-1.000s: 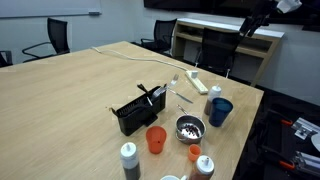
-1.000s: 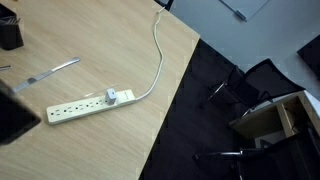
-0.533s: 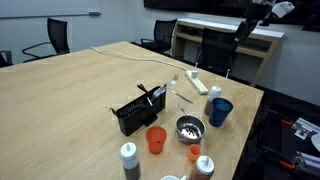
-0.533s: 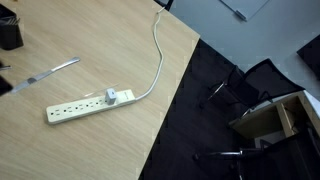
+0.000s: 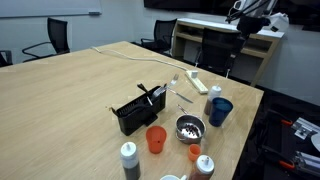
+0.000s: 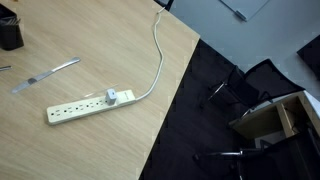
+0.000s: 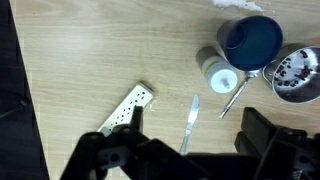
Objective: Move the sauce bottle on the right side of the table backwards
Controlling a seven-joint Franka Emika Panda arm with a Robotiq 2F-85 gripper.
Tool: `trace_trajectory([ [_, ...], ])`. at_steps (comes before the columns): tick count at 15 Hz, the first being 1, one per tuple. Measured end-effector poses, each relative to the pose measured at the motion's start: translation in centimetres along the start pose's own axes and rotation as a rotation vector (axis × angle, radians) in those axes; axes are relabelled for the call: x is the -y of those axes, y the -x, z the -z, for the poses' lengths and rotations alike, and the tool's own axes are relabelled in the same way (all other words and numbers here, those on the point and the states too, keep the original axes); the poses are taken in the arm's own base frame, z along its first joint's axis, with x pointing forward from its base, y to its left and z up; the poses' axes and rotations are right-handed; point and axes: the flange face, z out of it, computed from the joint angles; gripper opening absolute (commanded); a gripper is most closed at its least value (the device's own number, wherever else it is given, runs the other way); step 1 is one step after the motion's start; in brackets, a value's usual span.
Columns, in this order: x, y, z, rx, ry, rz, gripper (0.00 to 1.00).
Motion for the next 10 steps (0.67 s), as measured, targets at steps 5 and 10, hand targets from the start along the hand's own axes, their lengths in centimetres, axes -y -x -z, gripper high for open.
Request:
trace_trajectory([
  [5, -0.4, 0.0, 0.0, 0.000, -0.001, -0.010, 1.00],
  [10, 0.6, 0.2, -0.8, 0.019, -0.022, -0.001, 1.00],
])
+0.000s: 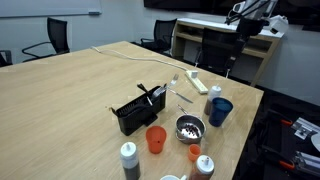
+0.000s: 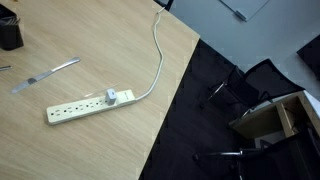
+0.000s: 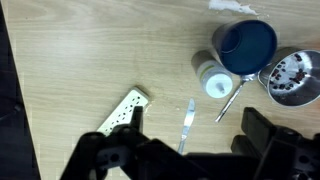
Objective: Move the sauce bottle on the right side of the table backwards
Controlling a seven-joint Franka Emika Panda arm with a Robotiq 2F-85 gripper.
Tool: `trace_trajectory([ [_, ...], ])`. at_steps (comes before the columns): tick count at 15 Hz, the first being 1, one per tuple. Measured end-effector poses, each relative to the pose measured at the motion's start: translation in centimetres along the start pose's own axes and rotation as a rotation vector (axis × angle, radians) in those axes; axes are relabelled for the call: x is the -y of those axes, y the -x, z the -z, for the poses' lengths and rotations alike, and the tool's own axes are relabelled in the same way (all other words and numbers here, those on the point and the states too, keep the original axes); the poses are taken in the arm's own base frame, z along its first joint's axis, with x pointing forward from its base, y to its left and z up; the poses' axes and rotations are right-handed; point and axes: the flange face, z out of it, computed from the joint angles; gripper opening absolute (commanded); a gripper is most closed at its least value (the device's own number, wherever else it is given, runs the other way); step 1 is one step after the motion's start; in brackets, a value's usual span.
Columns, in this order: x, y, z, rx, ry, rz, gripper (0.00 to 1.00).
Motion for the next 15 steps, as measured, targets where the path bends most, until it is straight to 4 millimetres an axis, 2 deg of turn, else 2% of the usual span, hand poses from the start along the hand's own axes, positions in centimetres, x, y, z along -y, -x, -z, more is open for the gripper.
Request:
trace_trajectory([
  [8, 5.5, 0.3, -6.8, 0.130, -0.138, 0.105, 1.00],
  [15, 5.6, -0.2, -10.3, 0.112, -0.120, 0.133, 1.00],
])
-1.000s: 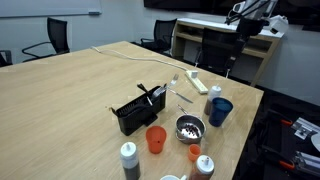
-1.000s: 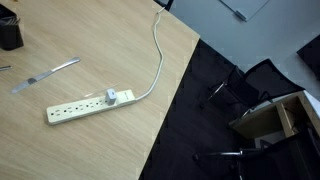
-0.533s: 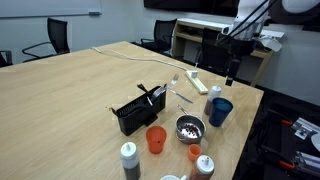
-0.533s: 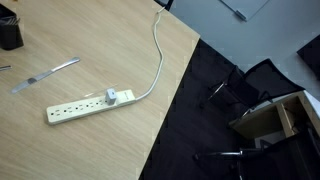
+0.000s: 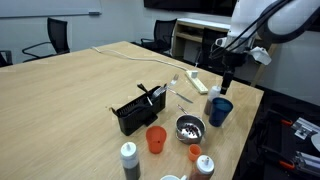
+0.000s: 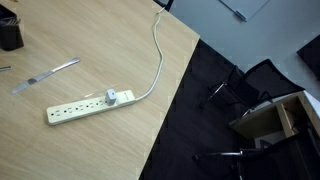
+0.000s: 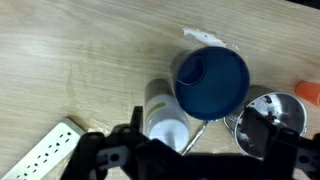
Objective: Move the sauce bottle on the right side of the table backwards
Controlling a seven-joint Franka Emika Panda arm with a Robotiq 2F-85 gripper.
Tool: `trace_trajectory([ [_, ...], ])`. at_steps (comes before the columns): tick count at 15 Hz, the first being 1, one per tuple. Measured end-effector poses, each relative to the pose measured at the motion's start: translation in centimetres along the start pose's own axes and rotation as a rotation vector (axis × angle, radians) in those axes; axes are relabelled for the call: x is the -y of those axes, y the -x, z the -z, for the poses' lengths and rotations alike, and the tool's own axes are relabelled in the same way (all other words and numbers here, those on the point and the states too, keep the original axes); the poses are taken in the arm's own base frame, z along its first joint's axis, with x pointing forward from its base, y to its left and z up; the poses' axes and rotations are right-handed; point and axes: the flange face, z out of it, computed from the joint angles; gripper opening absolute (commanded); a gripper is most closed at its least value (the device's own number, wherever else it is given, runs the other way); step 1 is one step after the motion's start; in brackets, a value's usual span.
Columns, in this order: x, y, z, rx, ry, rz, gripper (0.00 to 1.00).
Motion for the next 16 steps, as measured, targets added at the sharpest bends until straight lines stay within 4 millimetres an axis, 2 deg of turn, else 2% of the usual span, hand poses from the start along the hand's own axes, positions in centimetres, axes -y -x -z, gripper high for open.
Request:
trace_trajectory([
  [9, -1.3, -0.5, -1.9, 0.018, 0.052, 0.039, 1.00],
  [16, -1.4, -1.1, -3.6, 0.049, 0.047, 0.032, 1.00],
])
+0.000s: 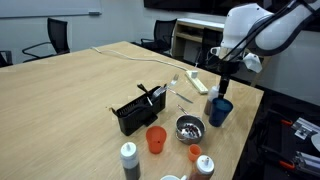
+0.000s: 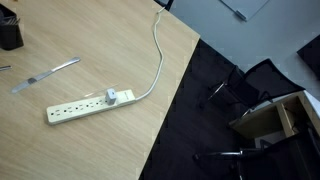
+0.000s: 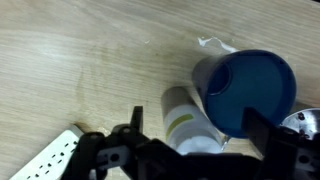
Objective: Move the sauce bottle on the right side of the table backwards
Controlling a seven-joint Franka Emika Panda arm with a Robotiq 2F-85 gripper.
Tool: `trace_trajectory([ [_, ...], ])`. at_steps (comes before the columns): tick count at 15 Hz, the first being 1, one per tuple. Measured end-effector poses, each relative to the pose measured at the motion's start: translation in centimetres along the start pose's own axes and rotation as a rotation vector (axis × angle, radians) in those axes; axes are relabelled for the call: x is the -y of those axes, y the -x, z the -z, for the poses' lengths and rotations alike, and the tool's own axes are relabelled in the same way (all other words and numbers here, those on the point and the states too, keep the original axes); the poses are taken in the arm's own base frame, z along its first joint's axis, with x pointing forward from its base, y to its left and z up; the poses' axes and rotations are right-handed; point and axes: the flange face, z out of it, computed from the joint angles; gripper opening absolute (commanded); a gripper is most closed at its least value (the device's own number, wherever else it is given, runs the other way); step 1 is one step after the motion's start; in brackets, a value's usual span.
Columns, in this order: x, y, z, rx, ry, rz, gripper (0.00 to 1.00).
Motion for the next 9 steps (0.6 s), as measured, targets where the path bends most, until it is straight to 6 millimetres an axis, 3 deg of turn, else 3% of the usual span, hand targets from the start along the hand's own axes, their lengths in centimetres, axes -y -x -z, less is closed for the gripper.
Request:
trace_trajectory([
  [2, 0.0, -0.2, -0.5, 0.006, -0.001, -0.002, 1.00],
  [3, 0.0, -0.4, -0.6, 0.008, -0.001, -0.003, 0.75],
  [4, 0.0, -0.6, -0.7, 0.008, -0.003, -0.005, 0.74],
  [9, -0.2, -1.6, -0.2, -0.012, -0.029, -0.045, 0.38],
])
